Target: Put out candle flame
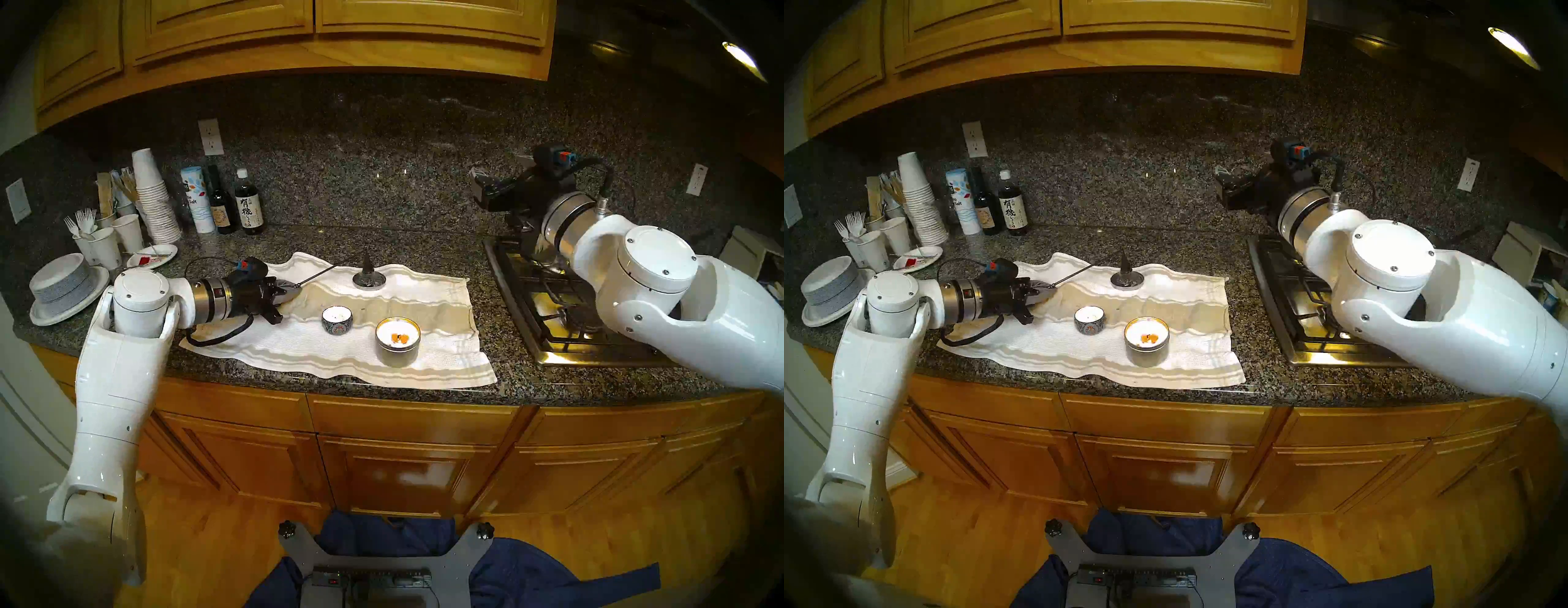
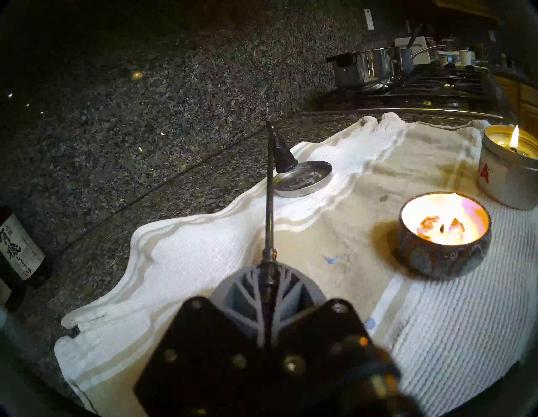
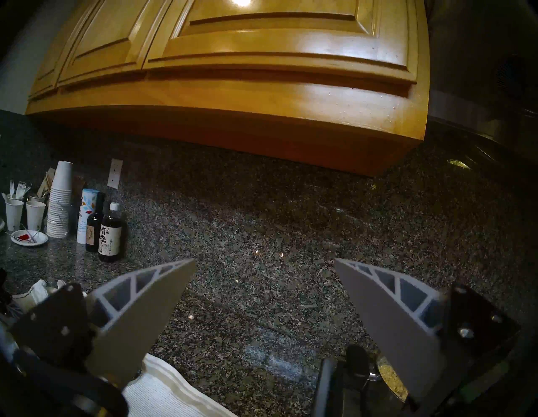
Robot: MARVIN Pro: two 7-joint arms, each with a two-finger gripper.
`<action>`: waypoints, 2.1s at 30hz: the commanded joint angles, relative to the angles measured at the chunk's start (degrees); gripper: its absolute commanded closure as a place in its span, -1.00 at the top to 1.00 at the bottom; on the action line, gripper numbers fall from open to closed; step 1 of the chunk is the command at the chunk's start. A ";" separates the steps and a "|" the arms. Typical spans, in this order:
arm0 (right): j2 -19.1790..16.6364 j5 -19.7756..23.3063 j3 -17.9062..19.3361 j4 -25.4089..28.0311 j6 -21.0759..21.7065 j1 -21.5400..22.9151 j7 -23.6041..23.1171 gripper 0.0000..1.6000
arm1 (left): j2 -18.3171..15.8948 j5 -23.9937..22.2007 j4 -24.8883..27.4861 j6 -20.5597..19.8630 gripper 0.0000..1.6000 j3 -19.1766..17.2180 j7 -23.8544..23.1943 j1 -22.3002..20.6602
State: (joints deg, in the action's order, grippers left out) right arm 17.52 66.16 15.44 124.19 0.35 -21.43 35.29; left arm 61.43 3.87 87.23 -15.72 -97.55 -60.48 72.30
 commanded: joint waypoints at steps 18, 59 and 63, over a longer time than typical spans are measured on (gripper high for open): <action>-0.33 -0.43 1.52 0.42 -0.77 1.61 0.66 1.00 | 0.41 0.03 -1.25 3.52 -0.62 1.32 -0.28 -2.43; -0.76 -0.32 1.49 0.71 -1.12 1.62 1.08 1.00 | 0.06 0.38 -3.06 4.47 -0.55 2.48 0.15 -4.19; -0.73 -0.31 1.44 0.74 -1.16 1.58 1.13 1.00 | 0.04 -0.12 -2.01 4.72 -0.85 1.62 0.29 -3.90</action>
State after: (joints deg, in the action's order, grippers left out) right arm 16.90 66.20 15.30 124.84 -0.09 -21.40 36.23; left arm 61.90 5.01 82.37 -11.46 -94.03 -60.26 70.08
